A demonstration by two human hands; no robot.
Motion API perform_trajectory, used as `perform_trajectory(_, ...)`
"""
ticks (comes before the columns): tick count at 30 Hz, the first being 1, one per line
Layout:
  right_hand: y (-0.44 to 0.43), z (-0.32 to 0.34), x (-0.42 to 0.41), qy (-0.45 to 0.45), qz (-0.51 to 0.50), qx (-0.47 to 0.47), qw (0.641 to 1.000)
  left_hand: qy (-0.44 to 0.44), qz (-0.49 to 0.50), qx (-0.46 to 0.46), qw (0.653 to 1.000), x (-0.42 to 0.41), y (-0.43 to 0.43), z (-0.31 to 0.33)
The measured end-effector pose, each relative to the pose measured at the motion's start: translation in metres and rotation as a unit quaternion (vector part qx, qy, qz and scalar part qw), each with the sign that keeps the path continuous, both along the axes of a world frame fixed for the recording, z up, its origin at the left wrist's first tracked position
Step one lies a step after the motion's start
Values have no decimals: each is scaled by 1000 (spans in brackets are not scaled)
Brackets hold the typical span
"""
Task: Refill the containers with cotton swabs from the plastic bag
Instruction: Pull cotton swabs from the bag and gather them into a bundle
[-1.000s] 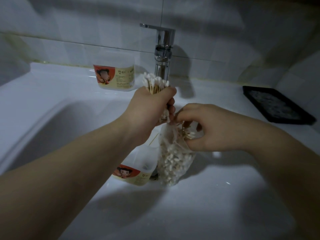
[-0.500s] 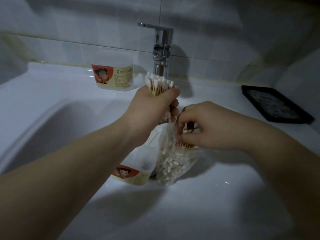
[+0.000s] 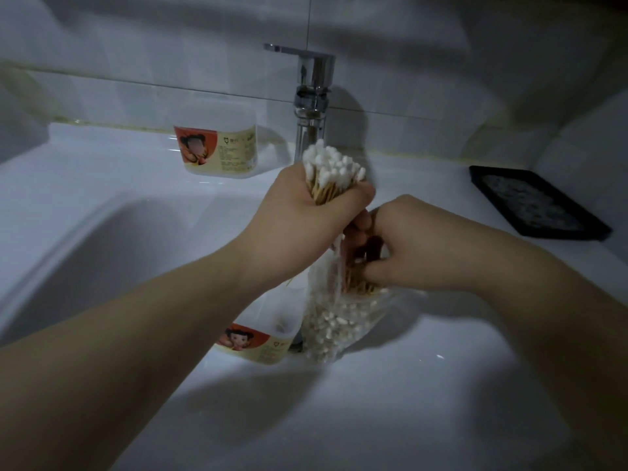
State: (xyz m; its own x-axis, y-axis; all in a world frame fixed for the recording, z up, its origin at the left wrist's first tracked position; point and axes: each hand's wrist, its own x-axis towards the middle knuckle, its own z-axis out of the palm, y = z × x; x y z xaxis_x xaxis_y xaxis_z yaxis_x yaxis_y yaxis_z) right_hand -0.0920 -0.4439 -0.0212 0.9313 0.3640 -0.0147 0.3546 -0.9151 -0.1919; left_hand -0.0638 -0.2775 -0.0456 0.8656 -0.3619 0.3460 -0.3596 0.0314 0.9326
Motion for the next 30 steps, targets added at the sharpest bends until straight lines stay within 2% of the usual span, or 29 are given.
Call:
perform_trajectory(3, -4, 4, -1, -17, -8, 22, 1000, -46, -8, 64, 997, 0, 1, -4)
perform_trajectory(6, -9, 9, -1, -18, -8, 83, 996, -75, 27, 106, 991, 2, 3, -6)
perform_trajectory(13, -17, 15, -1, -69, -14, 242, 968, -32, 93, 64, 993, 7, 5, -3)
perform_trajectory(20, -23, 14, 6, -96, -37, 303, 947, -19, 139, 79, 987, 11, 5, -3)
perform_trajectory(24, -22, 14, 5, -95, -38, 313, 944, -8, 77, 70, 995, 7, 5, 0)
perform_trajectory(27, -19, 14, 3, -86, -33, 323, 942, -24, 16, 101, 995, 0, 2, 0)
perform_trajectory(30, -17, 15, 1, -75, -30, 323, 943, -32, 22, 113, 993, 4, 1, -4)
